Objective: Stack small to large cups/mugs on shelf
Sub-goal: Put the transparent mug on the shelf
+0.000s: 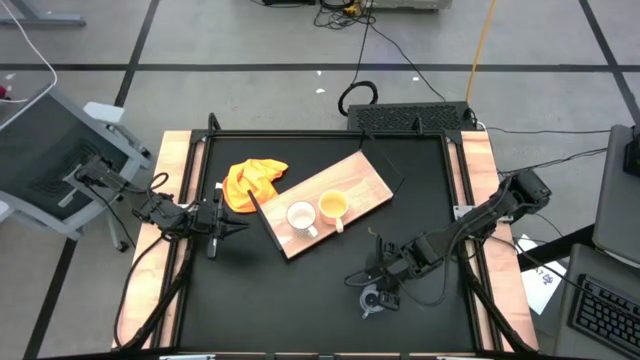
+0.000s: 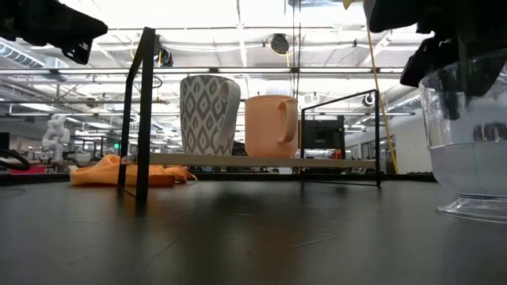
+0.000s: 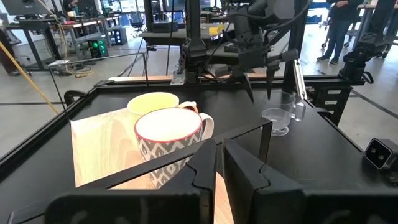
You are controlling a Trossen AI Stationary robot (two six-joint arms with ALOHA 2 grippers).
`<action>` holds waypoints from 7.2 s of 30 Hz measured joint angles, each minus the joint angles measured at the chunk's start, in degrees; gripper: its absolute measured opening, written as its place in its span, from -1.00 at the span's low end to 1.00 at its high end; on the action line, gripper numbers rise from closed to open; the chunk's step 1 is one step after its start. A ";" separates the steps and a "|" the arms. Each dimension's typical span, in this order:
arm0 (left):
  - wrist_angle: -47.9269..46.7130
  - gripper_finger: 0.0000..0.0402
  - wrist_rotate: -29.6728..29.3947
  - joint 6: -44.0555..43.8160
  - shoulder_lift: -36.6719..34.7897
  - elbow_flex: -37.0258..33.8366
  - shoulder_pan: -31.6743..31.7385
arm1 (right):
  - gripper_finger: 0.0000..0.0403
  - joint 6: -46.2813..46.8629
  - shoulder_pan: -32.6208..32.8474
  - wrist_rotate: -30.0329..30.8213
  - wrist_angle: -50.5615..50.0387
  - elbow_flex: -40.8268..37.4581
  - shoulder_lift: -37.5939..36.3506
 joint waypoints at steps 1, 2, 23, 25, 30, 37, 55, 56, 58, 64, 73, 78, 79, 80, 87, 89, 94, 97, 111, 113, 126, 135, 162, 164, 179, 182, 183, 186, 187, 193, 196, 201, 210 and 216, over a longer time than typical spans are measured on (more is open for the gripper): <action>0.00 -0.85 0.00 0.00 0.01 0.00 0.01 | -0.23 -0.19 0.24 -0.02 0.00 0.00 0.30; 0.00 -0.85 0.00 0.00 0.00 0.00 0.01 | -0.23 -0.46 0.41 -0.01 -0.11 0.00 0.68; -0.02 -0.85 0.02 0.00 0.00 0.00 0.01 | -0.54 -4.74 0.19 -1.78 -0.29 0.02 2.67; -0.02 -0.85 0.02 0.00 0.00 0.00 -0.01 | -0.68 -5.68 0.18 -1.78 -0.72 0.02 2.67; -0.02 -0.85 0.02 0.00 0.00 0.00 0.01 | -0.97 -9.50 0.18 -1.76 -0.65 0.02 2.67; -0.02 -0.85 0.02 0.00 0.00 0.00 -0.01 | -0.99 -17.88 0.18 -1.34 -0.89 0.02 2.67; -0.02 -0.85 -0.02 1.48 0.00 0.00 0.00 | -1.00 -49.59 2.39 4.59 -5.01 0.07 2.56; -0.02 -0.85 -0.02 1.49 0.01 0.00 0.00 | -1.00 -50.59 2.38 5.05 -5.13 0.07 2.55; -0.01 -0.85 -0.02 1.42 0.00 0.00 0.00 | -1.00 -52.42 2.34 6.24 -5.46 0.07 2.16; -0.02 -0.85 -0.02 1.40 0.00 0.00 -0.01 | -1.00 -54.17 2.11 11.10 -6.86 0.03 -0.67; -1.22 -0.85 -0.04 1.22 0.00 0.00 0.01 | -1.00 -55.95 -3.14 11.14 -10.09 -0.02 -8.10; -2.58 -0.85 -0.11 1.25 0.00 0.00 -0.01 | -1.00 -58.60 -6.48 10.50 -11.26 -0.02 -10.66; -2.64 -0.85 -0.11 1.25 0.02 0.00 0.01 | -1.00 -58.71 -7.05 10.48 -11.38 -0.02 -11.31; -2.59 -0.85 -0.13 1.25 0.00 0.00 0.01 | -1.00 -58.71 -7.64 10.48 -11.73 0.02 -12.10; -2.55 -0.85 -0.15 1.29 0.00 0.00 0.01 | -1.00 -58.39 -9.57 10.26 -13.11 0.02 -19.17; -2.54 -0.85 -0.15 1.47 0.00 0.00 -0.01 | -1.00 -57.77 -9.93 10.28 -13.11 0.04 -21.25; -2.49 -0.85 -0.17 1.68 0.00 0.00 0.01 | -1.00 -56.44 -10.01 10.54 -16.74 0.07 -24.99; -2.49 -0.85 -0.15 1.68 0.00 0.00 0.01 | -1.00 -55.16 -10.01 11.84 -17.91 -0.41 -27.25; -2.56 -0.85 -0.14 2.58 0.02 0.00 0.01 | -1.00 -60.62 -17.92 12.64 -12.43 -9.07 -33.59; -2.56 -0.85 -0.13 2.60 0.01 0.00 0.01 | -1.00 -63.29 -21.01 10.18 -10.05 -9.07 -32.94; -3.03 -0.85 -0.13 2.80 0.00 0.00 -0.01 | -1.00 -77.20 -37.56 -3.26 -7.80 -4.81 -22.64; -3.02 -0.85 -0.14 2.88 0.00 0.00 -0.01 | -1.00 -81.11 -42.30 -3.29 -15.12 6.51 -11.10; -3.48 -0.85 -0.21 5.84 0.00 0.00 -0.01 | -1.00 -91.42 -51.67 -7.66 -16.50 14.51 0.31; -3.48 -0.85 -0.24 5.84 0.02 0.00 -0.01 | -1.00 -91.94 -52.09 -7.75 -15.61 14.51 1.07; -3.86 -0.85 -0.24 5.66 0.00 -0.02 0.01 | -1.00 -95.91 -54.04 -7.79 -13.02 14.58 6.61; -3.87 -0.85 -0.24 5.75 0.00 -0.02 0.01 | -1.00 -97.84 -54.40 -7.82 -11.56 14.56 6.65; -3.87 -0.85 -0.24 5.75 0.01 0.00 -0.01 | -1.00 -98.85 -54.51 -7.80 -11.01 14.56 6.65; -3.88 -0.85 -0.24 5.74 0.00 -0.02 0.01 | -1.00 -101.51 -54.55 -7.77 -9.56 14.56 6.74; -3.89 -0.85 -0.24 5.70 0.00 -0.02 -0.01 | -1.00 -101.97 -54.55 -7.77 -9.39 14.56 6.76; -4.35 -0.85 -0.24 5.60 0.00 -0.01 0.01 | -1.00 -102.60 -54.59 -7.84 -9.54 14.56 6.78; -4.35 -0.85 -0.24 5.75 0.00 0.00 0.01 | -1.00 -101.02 -54.59 -7.80 -9.80 14.56 6.78; -4.36 -0.85 -0.24 5.77 0.00 -0.01 0.01 | -1.00 -100.24 -54.59 -8.12 -9.74 14.56 6.78; -5.79 -0.85 -0.24 5.67 0.02 -0.02 0.01 | -1.00 -98.09 -54.57 -12.08 -8.87 14.47 6.87; -6.03 -0.85 -0.24 5.57 0.02 -0.02 0.00 | -1.00 -95.85 -54.55 -11.93 -10.39 14.47 6.87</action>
